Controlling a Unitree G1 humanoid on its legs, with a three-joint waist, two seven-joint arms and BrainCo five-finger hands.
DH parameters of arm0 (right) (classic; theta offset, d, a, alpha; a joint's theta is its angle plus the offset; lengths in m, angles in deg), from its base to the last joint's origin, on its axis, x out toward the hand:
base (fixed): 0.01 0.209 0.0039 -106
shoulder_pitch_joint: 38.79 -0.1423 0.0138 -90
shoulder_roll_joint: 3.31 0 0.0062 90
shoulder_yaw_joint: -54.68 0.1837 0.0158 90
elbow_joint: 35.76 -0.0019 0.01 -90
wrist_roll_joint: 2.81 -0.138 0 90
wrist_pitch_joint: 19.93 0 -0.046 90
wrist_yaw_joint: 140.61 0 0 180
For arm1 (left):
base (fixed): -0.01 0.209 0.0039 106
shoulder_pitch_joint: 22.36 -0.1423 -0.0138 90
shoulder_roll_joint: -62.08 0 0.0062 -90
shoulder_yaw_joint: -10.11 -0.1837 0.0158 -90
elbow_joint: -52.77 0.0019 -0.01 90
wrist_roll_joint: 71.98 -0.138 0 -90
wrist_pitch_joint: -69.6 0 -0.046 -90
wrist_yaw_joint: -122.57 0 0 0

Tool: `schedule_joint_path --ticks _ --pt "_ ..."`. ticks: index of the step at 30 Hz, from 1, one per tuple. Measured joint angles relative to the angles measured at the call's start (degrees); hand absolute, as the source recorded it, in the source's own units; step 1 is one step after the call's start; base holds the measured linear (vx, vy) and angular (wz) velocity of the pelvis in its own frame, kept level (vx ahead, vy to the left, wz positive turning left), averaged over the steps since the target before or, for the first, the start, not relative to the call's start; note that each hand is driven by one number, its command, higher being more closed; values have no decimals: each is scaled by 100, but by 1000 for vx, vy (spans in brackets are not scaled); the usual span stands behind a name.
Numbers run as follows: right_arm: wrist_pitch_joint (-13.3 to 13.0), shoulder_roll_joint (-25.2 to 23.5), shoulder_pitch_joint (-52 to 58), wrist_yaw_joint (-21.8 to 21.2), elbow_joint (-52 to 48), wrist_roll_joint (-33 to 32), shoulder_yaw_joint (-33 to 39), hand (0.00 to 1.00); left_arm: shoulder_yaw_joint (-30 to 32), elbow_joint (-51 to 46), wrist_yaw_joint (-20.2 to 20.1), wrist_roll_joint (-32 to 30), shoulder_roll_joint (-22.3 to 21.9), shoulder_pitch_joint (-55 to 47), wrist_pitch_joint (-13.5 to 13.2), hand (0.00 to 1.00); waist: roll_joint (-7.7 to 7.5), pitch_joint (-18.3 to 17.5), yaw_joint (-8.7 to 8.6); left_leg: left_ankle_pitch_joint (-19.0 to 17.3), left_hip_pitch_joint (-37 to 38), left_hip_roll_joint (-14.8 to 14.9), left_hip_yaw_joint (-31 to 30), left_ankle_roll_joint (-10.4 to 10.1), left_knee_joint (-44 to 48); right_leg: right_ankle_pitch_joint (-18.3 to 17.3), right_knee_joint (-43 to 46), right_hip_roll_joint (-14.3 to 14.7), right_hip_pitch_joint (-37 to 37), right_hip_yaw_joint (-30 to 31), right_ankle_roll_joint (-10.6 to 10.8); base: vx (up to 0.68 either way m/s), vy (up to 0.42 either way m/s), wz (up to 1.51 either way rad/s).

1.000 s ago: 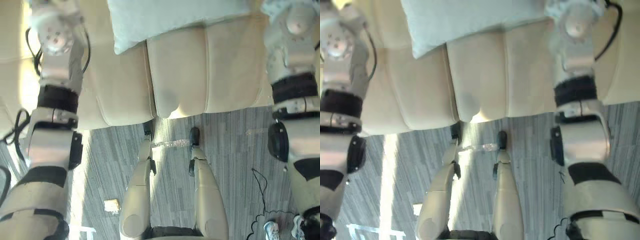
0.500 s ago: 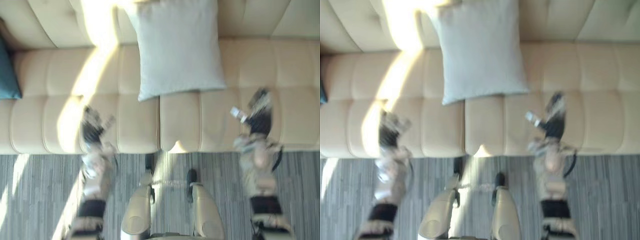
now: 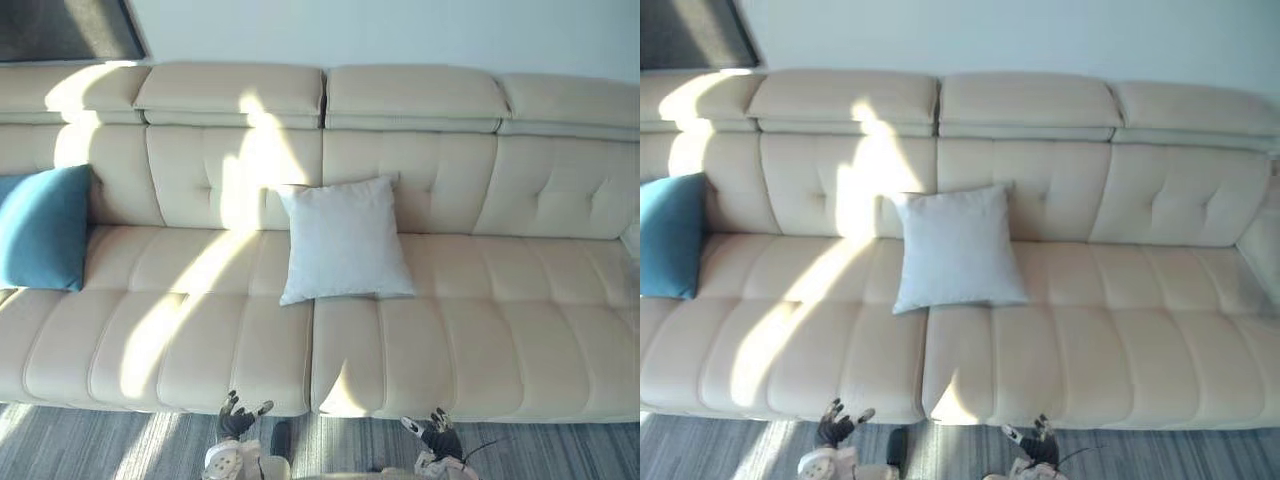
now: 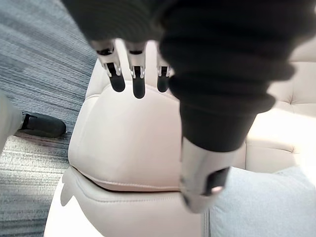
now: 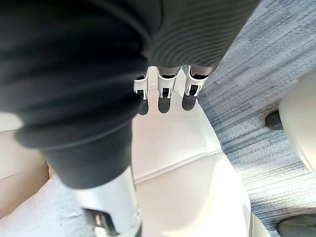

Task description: Pick up cushions and gather them together orderly.

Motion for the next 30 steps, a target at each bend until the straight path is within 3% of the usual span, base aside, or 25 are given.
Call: schedule_joint_path --ticks 6,10,13,14,16,19,20,21,23,25,26,27,28,29,30 --pt "29 -7 -305 -37 253 24 -35 0 -4 310 -23 -10 8 194 2 0 23 -10 9 -46 9 1 349 37 -8 267 -349 7 54 293 58 32 20 -26" --pt "87 13 -567 -31 374 229 -310 0 -232 398 -7 -118 80 348 6 0 -52 66 37 -112 87 44 608 62 -6 304 -85 12 -119 453 104 -7 26 -36" --pt "113 -3 -751 -26 346 260 -543 0 -436 374 1 -113 97 439 30 0 -28 167 22 -92 142 216 766 132 38 184 1064 43 -631 330 110 -71 -7 -20" --pt "125 -4 -755 -27 341 299 -613 0 -386 342 5 -112 59 541 38 0 -54 177 27 -110 -2 216 711 173 181 -92 2154 -74 -944 233 35 -78 -58 19" --pt "131 -15 -711 -36 351 408 -661 0 -373 156 22 -104 85 587 37 0 -241 76 60 -115 -410 180 566 180 627 -351 3503 -361 -996 245 148 -71 -115 52" --pt "128 -5 -749 -29 346 427 -647 0 -347 20 34 -85 137 639 40 0 -430 4 134 -113 -1022 138 527 181 1268 -258 3613 -634 -528 479 262 -99 -196 37" --pt "133 23 -893 -23 357 427 -620 0 -266 19 36 -41 101 707 65 0 -445 69 216 -115 -1289 209 531 173 1613 -261 2959 -531 -162 582 455 -285 -277 -1" --pt "132 94 -993 -3 348 427 -612 0 -262 6 39 20 -18 735 69 0 -181 169 304 -83 -1391 440 536 131 1745 -482 2607 -330 15 443 470 -344 -319 -2" --pt "126 200 -965 71 339 427 -598 0 -335 -13 43 54 -205 539 64 0 36 184 341 75 -1429 691 557 21 1736 -815 2093 -98 329 86 452 -331 -273 5" --pt "124 285 -948 142 341 426 -609 0 -451 -50 34 67 -212 473 55 0 177 132 338 475 -1630 806 509 -74 1611 -1146 1895 99 331 -151 379 -339 -231 38" --pt "125 378 -961 168 350 427 -585 0 -578 -36 28 66 -215 521 51 0 293 212 284 1114 -1616 870 520 -30 1194 -1165 1880 271 304 -300 369 -422 -164 73" --pt "128 380 -920 189 359 429 -503 0 -623 -14 32 64 -203 539 50 0 271 269 243 1788 -1625 865 567 -66 800 -1147 1854 314 252 -493 340 -495 -137 70" --pt "133 344 -913 190 374 430 -466 0 -619 9 28 63 -200 562 55 0 224 333 234 1660 -1656 853 589 -134 967 -1168 1869 283 249 -630 227 -386 -89 37" --pt "131 316 -924 201 383 430 -382 0 -498 -82 33 61 -204 571 47 0 117 343 293 739 -1744 767 725 -75 1667 -1246 1890 180 127 -898 -189 -331 -107 -16" --pt "128 318 -935 190 379 431 -379 0 -396 -72 34 60 -194 625 53 0 17 373 290 -112 -1825 663 728 44 2381 -1347 1832 72 37 -966 -379 -232 -95 -38"
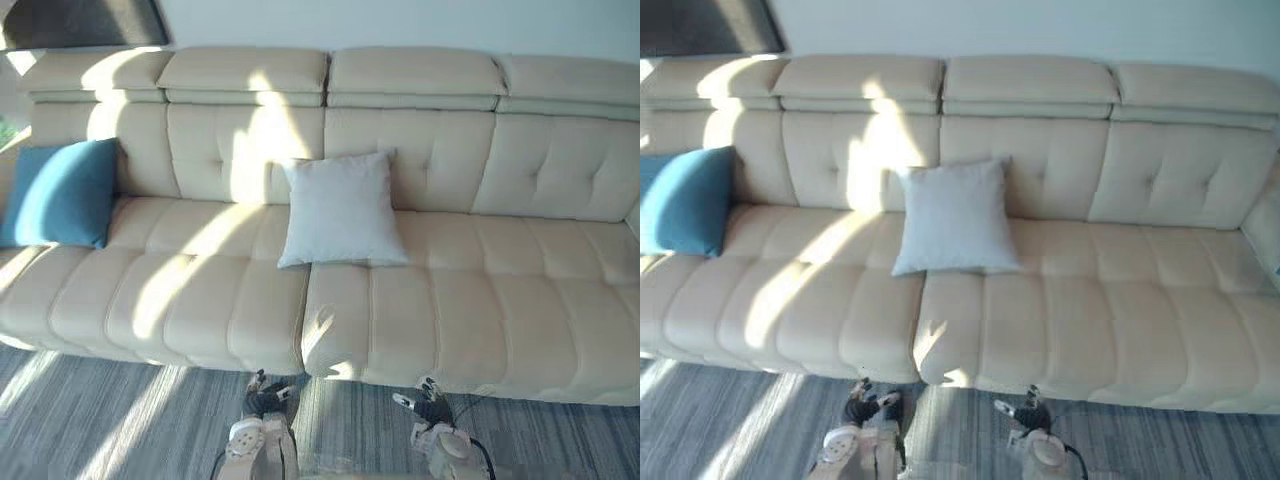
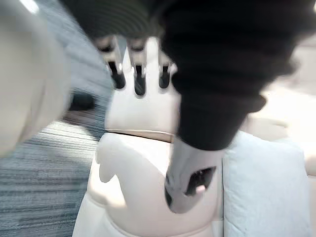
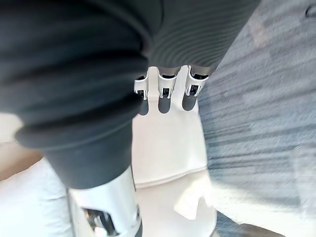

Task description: Pick up cushions and gather them together orderly.

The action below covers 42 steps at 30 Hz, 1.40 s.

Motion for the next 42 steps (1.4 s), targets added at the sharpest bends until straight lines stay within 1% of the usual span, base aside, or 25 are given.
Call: schedule_joint_path --ticks 1,2,3,4,5,6,7,8,9,10,11,12,14,15,16,18,19,21,25,26,28,32,38,40,42 --pt "1 10 -38 -8 -2 0 3 0 5 27 0 0 13 48 10 0 -8 47 -5 -326 -52 -40 -23 11 403 -18 -58 -39 -41 -4 -31 -276 -37 -62" --pt "3 12 -23 -18 -8 0 9 0 4 57 -11 -2 28 87 13 0 -9 51 -14 -796 -164 -40 -40 135 1082 -3 -61 -101 -177 -8 -21 -187 53 -53" --pt "9 -2 53 -38 -3 3 32 0 4 112 -27 -5 40 120 17 0 -15 53 -29 -1127 -160 -26 -55 174 1620 51 -39 -150 -239 7 -6 -213 114 -51" --pt "16 -41 254 -64 7 6 104 0 8 142 -44 -5 50 112 26 0 -54 29 -34 -1509 -51 -16 -58 145 2225 113 -41 -225 -249 45 37 -150 152 -32" --pt "21 -55 395 -81 32 7 136 0 11 158 -52 -6 49 61 26 0 -64 -2 -60 -1756 134 -6 -84 68 2483 163 -67 -259 -246 114 108 -114 166 -22" --pt "22 -49 450 -94 42 9 147 0 10 178 -58 -8 46 33 25 0 -48 -22 -78 -1848 216 7 -114 44 2516 183 -86 -261 -247 135 132 -47 273 -10" --pt "29 -22 485 -140 249 12 218 0 17 340 -121 -25 52 -23 32 0 84 -88 -199 -2259 485 16 -242 -57 2189 270 -134 -222 -274 189 265 -16 203 -2" --pt "36 17 455 -160 312 12 272 0 16 385 -136 -47 55 -23 36 0 80 -102 -237 -2335 567 -48 -240 -51 1926 319 -191 -176 -303 249 339 -42 263 6" --pt "56 -55 361 -226 576 28 344 0 -9 505 -163 -54 202 -19 62 0 -71 -160 -330 -2262 793 -314 -219 -28 1179 517 -629 -176 -329 468 379 -43 118 6" --pt "66 -76 357 -266 701 36 370 0 -8 529 -169 -58 251 -16 67 0 -136 -175 -331 -2119 875 -405 -206 3 960 616 -826 -180 -264 561 380 -40 146 10" --pt "78 -84 362 -317 910 73 394 0 -8 622 -178 -70 356 -30 75 0 -215 -238 -340 -1816 1116 -613 -222 83 504 902 -1353 -160 -23 753 349 -11 66 19" --pt "79 -51 420 -356 965 171 427 0 -10 709 -209 -115 409 -60 79 0 -171 -274 -360 -1711 1242 -735 -271 147 289 1060 -1612 -186 161 792 369 -17 73 23" --pt "82 7 414 -397 1041 231 450 0 0 810 -227 -176 476 -77 79 0 -112 -304 -372 -1626 1257 -829 -320 215 227 1147 -1704 -244 217 764 434 -65 93 24" --pt "86 33 361 -404 1120 237 473 0 -6 879 -248 -177 532 -123 80 0 -49 -347 -375 -1519 1264 -869 -337 238 96 1200 -1753 -258 205 751 430 -94 74 16" --pt "87 46 355 -406 1131 241 488 0 -7 914 -263 -178 556 -139 80 0 -43 -360 -376 -1456 1289 -886 -342 247 13 1232 -1787 -263 207 753 410 -131 29 4" --pt "93 105 344 -423 1197 237 492 0 19 1009 -281 -147 631 -276 83 0 -3 -373 -376 -1158 1506 -952 -365 254 -489 1344 -1890 -278 220 770 420 -122 -7 -3" --pt "93 110 339 -426 1204 236 493 0 19 1013 -271 -160 636 -278 82 0 -1 -372 -376 -1096 1545 -965 -385 253 -585 1354 -1892 -280 216 762 418 -115 -38 6" --pt "97 169 303 -451 1319 236 489 0 4 1041 -286 -177 645 -290 82 0 -19 -380 -375 -733 1780 -1017 -494 244 -1172 1400 -1925 -280 210 749 358 -121 -39 7" --pt "104 201 305 -462 1324 237 477 0 6 1145 -294 -176 620 -313 83 0 40 -455 -389 -386 2002 -1020 -550 244 -1804 1494 -2080 -228 206 734 392 -86 -27 0" --pt "104 201 306 -460 1324 236 477 0 6 1145 -296 -176 613 -340 81 0 44 -478 -395 -306 2100 -1026 -586 203 -2031 1511 -2096 -221 206 736 400 -41 -11 0" --pt "106 198 306 -459 1325 238 460 0 5 1147 -295 -177 614 -347 82 0 35 -491 -400 -191 2232 -1040 -626 227 -2331 1518 -2100 -216 207 737 413 -17 -6 3" --pt "119 187 301 -458 1328 239 417 0 5 1148 -304 -175 644 -345 73 0 11 -510 -405 -179 2232 -1104 -633 210 -2351 1572 -2200 -250 237 772 427 12 10 0" --pt "127 177 286 -445 1367 236 411 0 5 1223 -310 -175 656 -322 73 0 -14 -514 -408 -192 2256 -1142 -559 254 -2351 1671 -2378 -254 310 846 447 66 19 -7" --pt "127 177 273 -436 1370 228 412 0 4 1256 -310 -176 656 -278 77 0 -12 -509 -408 -207 2309 -1129 -468 234 -2352 1673 -2378 -231 310 947 443 49 -6 -29" --pt "127 193 197 -405 1369 205 434 0 -3 1258 -307 -177 641 -265 76 0 21 -477 -406 -295 2388 -1069 -271 206 -2351 1691 -2380 -175 253 1216 415 35 -13 -53"
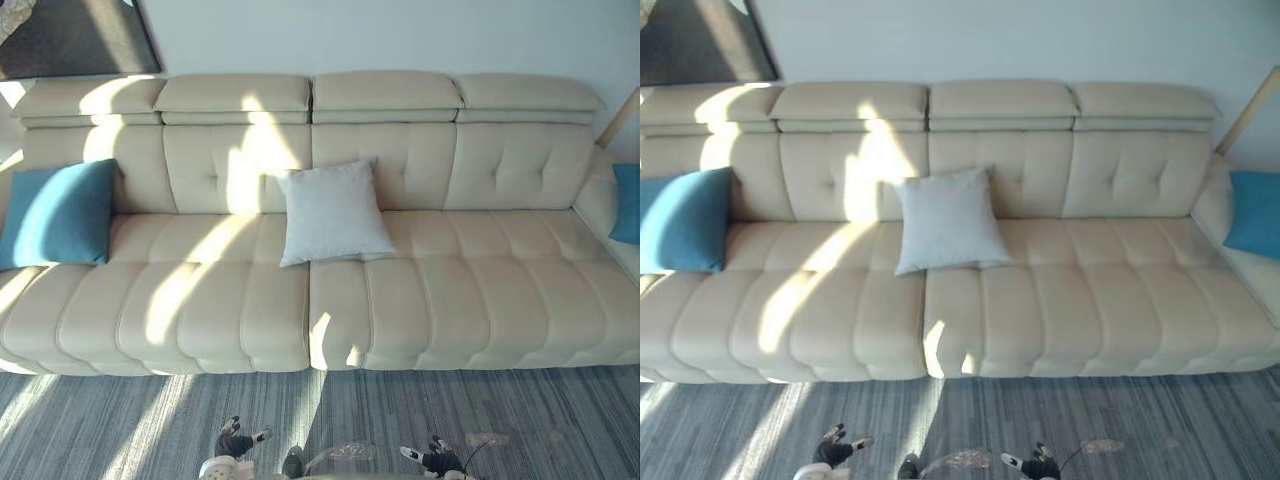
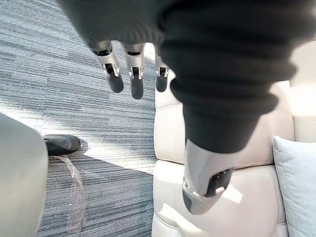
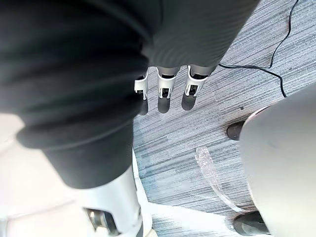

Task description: Pick up cushions and gather them together orderly.

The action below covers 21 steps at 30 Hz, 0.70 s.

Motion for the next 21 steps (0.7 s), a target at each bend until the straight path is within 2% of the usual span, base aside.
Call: schedule_joint_path --ticks 6,7,8,9,10,11,12,13,14,16,17,18,19,20,21 --pt "-1 -25 -198 22 -75 -93 5 0 -17 55 -2 -100 -14 162 10 0 -19 118 7 -205 20 182 840 -74 42 241 -22 174 -423 828 -52 6 9 -91" --pt "-1 -23 -344 26 -82 -124 3 0 -23 56 9 -110 0 272 32 0 11 276 14 -476 -149 398 1221 -87 425 618 6 352 -684 685 -92 -46 -18 -140" --pt "-3 -22 -437 28 -96 -198 -19 0 -23 52 20 -111 -11 317 40 0 78 311 17 -628 -365 639 1434 -58 765 973 -89 512 -866 228 -305 -48 -32 -143" --pt "-7 -22 -476 29 -109 -201 -24 0 -25 52 21 -113 -14 341 43 0 122 331 21 -676 -440 769 1515 -52 876 1077 -159 540 -878 -3 -409 -16 -81 -155" --pt "-2 -21 -565 49 -112 -203 -24 0 -44 -20 32 -118 -17 417 57 0 54 392 34 -687 -455 854 2112 -50 970 609 71 261 -968 -2137 -939 -5 -76 -147" --pt "-3 -19 -533 67 -101 -202 -11 0 -48 -62 32 -124 -13 447 58 0 -17 386 39 -689 -450 863 2409 -50 1065 424 206 81 -941 -3014 -952 3 -82 -150" --pt "-5 -9 -545 75 -100 -200 -13 0 -44 -67 33 -125 -14 448 58 0 -23 391 57 -689 -449 890 2529 -51 1125 405 243 29 -944 -3284 -945 2 -86 -164" --pt "-4 17 -628 98 -80 -192 -26 0 -19 -103 33 -124 -4 505 59 0 -35 468 75 -696 -291 1031 2928 -54 1379 424 519 -71 -970 -3968 -944 1 -152 -142" --pt "-4 17 -640 105 -75 -190 -33 0 -3 -118 33 -123 2 504 59 0 -21 498 75 -710 -233 1052 2976 -69 1436 409 579 -67 -968 -4043 -961 5 -220 -186" --pt "-6 147 -639 125 -66 -185 -152 0 -3 -120 34 -121 -19 510 58 0 91 521 62 -972 -130 1151 2944 -218 1706 274 656 57 -954 -3911 -997 27 -180 -128" --pt "1 289 -649 130 -23 -181 -238 0 -48 -121 31 -122 -96 561 47 0 285 548 73 -1296 -73 1358 2937 -320 1934 220 579 300 -969 -3574 -933 21 -88 -131" --pt "3 366 -657 132 -13 -185 -278 0 -59 -113 25 -124 -125 560 41 0 413 555 75 -1666 -163 1705 2951 -281 2540 59 508 540 -984 -3315 -867 8 -68 -121" --pt "3 373 -654 140 -9 -184 -320 0 -60 -108 24 -125 -112 555 41 0 414 561 76 -1721 -204 1829 2952 -218 2780 25 509 601 -977 -3249 -905 12 -80 -114" --pt "3 389 -634 136 -2 -182 -471 0 -87 -61 20 -128 -79 533 42 0 429 579 77 -1765 -372 2211 2854 24 3636 -72 508 749 -906 -3189 -962 18 -124 -91" --pt "2 390 -625 137 20 -184 -528 0 -109 -7 18 -129 -67 504 55 0 420 627 72 -1629 -648 2626 2575 383 4621 -92 482 949 -781 -3033 -1008 20 -140 -86"
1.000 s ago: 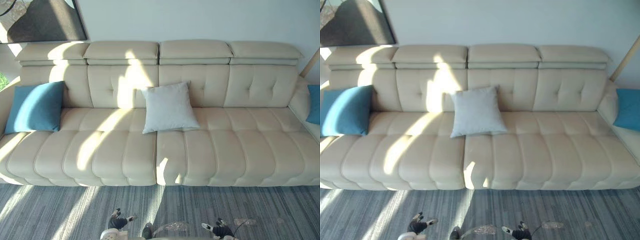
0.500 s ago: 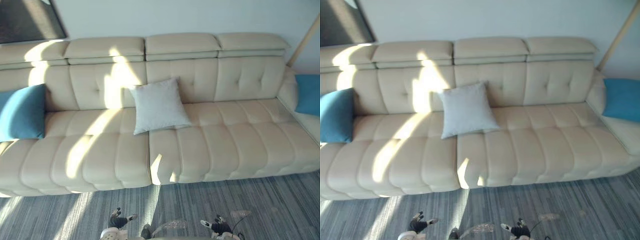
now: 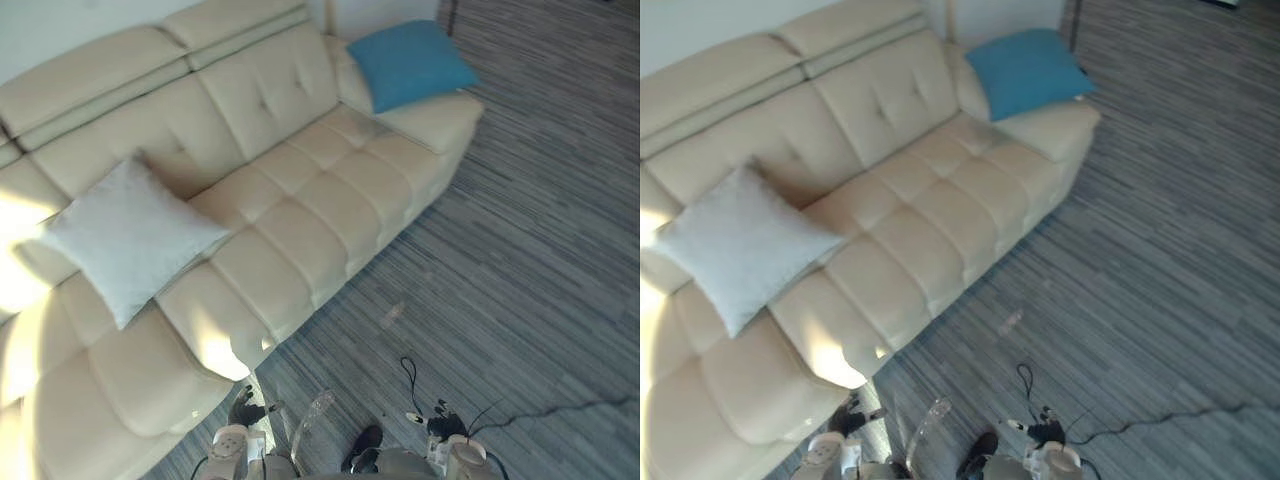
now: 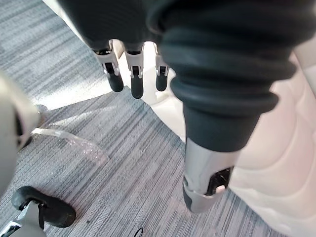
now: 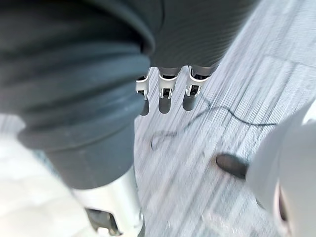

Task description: Pick up cushions and gather them together orderly.

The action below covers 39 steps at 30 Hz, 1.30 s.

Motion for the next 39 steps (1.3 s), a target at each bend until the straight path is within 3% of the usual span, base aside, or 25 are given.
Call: schedule_joint_path --ticks 1,2,3,4,5,8,10,12,13,17,18,19,20,21,23,26,28,29,30,31,32,34,36,37,39 --pt "0 5 -3 2 18 0 -18 0 1 -11 -25 3 -14 -25 3 0 -3 12 0 89 -91 100 -147 142 305 8 -12 65 39 86 1 0 -116 -98" --pt "-3 61 -18 32 99 -1 -187 0 41 -101 -6 10 5 -55 -32 0 -3 30 66 398 -505 88 -956 322 1040 67 -103 253 198 490 -144 98 -7 -145" --pt "-1 97 -174 42 225 1 -264 0 60 -167 -2 54 -4 -98 -29 0 -17 51 187 39 -774 -489 -1846 -160 1257 61 -132 280 194 958 -270 101 20 -159" --pt "-3 112 -231 47 255 1 -250 0 65 -229 18 48 -14 -108 -20 0 -10 77 209 -87 -852 -694 -2047 -264 1258 69 -144 293 192 1142 -285 176 113 -174" --pt "-9 111 -337 56 340 1 -189 0 46 -370 35 58 -25 -109 -27 0 -28 153 252 -357 -1068 -1183 -2404 -277 1107 111 -186 304 226 1521 -358 127 98 -158" --pt "-1 93 -325 83 374 0 -155 0 -132 -497 46 144 -38 -80 -26 0 20 227 370 -379 -1435 -2000 -2966 -328 -429 116 -189 297 265 2221 -367 169 123 -138" --pt "-3 94 -335 109 361 1 -145 0 -149 -508 44 153 -63 -76 -20 0 32 259 390 -20 -1463 -2283 -3292 -461 -1698 83 -197 260 288 2535 -308 224 139 -121" --pt "-2 72 -302 128 347 -1 -124 0 -142 -500 45 164 -82 -76 -12 0 91 286 449 782 -1298 -2306 -3227 -556 -2593 -3 -284 259 435 2956 -164 322 160 -109" --pt "-1 54 -254 149 316 -1 -100 0 -144 -488 41 206 -100 -63 -12 0 98 226 513 1070 -1161 -2312 -3066 -426 -2665 -116 -269 218 430 3209 18 390 157 -91" --pt "-1 -67 17 148 133 1 95 0 -97 -501 27 271 -76 -63 -2 0 -79 166 638 480 -1056 -2417 -2729 -195 -2028 -547 329 -39 488 3363 441 447 147 -36" --pt "-4 -119 55 144 102 1 142 0 -122 -489 27 294 -49 -90 5 0 -99 167 629 314 -783 -2477 -2664 -138 -2015 -808 1223 -149 295 3346 825 325 97 -10" --pt "-5 -145 68 139 97 1 143 0 -152 -488 27 314 -30 -102 17 0 -119 166 585 259 -658 -2501 -2648 -104 -2022 -853 1653 -197 197 3301 987 387 99 -14" --pt "-5 -182 78 99 97 3 93 0 -191 -505 26 327 -8 -130 41 0 -129 151 571 77 -388 -2495 -2666 -24 -2058 -788 2636 -287 -125 3124 1341 370 63 -15" --pt "-3 -227 52 77 112 5 80 0 -260 -479 31 371 63 -134 67 0 -190 175 596 -33 -29 -2516 -2654 -1 -2231 -877 3547 -503 -437 2850 1245 366 36 -12" --pt "-7 -223 55 56 93 5 79 0 -393 -450 52 375 97 -134 76 0 -213 158 558 -85 424 -2475 -2692 3 -2561 -1056 3842 -785 -686 2354 910 345 -20 2" --pt "-17 -217 1 45 -62 7 36 0 -388 -457 107 376 103 -84 75 0 -146 191 387 -141 893 -2208 -2855 -79 -2971 -1110 2909 -869 -1115 1911 685 394 -116 22" --pt "-18 -220 -96 41 -79 10 -17 0 -396 -453 136 375 108 -90 80 0 -185 173 339 -190 1029 -2067 -2899 -164 -3105 -619 1905 -793 -1440 1997 742 402 -189 22" --pt "-20 -219 -9 44 -74 10 -78 0 -426 -449 139 375 157 -135 81 0 -332 134 329 -258 1134 -2154 -2981 -273 -3136 72 1078 -792 -1468 2223 753 419 -240 33" --pt "-20 -139 53 30 -44 14 -115 0 -433 -339 136 372 68 -123 85 0 -298 126 291 -420 1320 -2051 -3224 -505 -3086 644 1294 -697 -1437 2386 520 441 -250 26" --pt "-13 -123 35 35 -36 15 -132 0 -434 -318 140 372 32 -130 83 0 -226 97 307 -420 1329 -1981 -3268 -508 -3047 612 1372 -653 -1433 2373 509 431 -252 31" --pt "-32 -71 17 34 -54 20 -148 0 -433 -265 136 368 -7 -139 70 0 -137 9 278 -418 1151 -1882 -3410 -509 -2680 284 1466 -583 -1424 2307 442 400 -244 37" --pt "-42 -77 14 32 -55 25 -92 0 -429 -246 136 366 -63 -95 70 0 -34 35 192 -398 686 -1760 -3783 -537 -1651 110 1375 -499 -1210 2054 339 387 -251 53" --pt "-42 -76 51 48 -67 -1 -22 0 -258 -263 132 370 -157 -12 83 0 76 122 180 43 -133 -1560 -3928 -730 173 -23 1063 -348 -670 1788 226 339 -174 46" --pt "-43 -88 55 52 -60 -7 -19 0 -268 -311 128 371 -140 -8 67 0 85 147 228 5 -432 -1444 -3753 -665 983 -67 816 -245 -263 1729 158 354 -127 17" --pt "-50 -134 37 62 -30 -12 72 0 -287 -408 124 368 -115 15 44 0 -10 186 304 -335 -903 -1426 -3184 -435 1344 -96 278 -216 374 1733 115 408 -107 4"
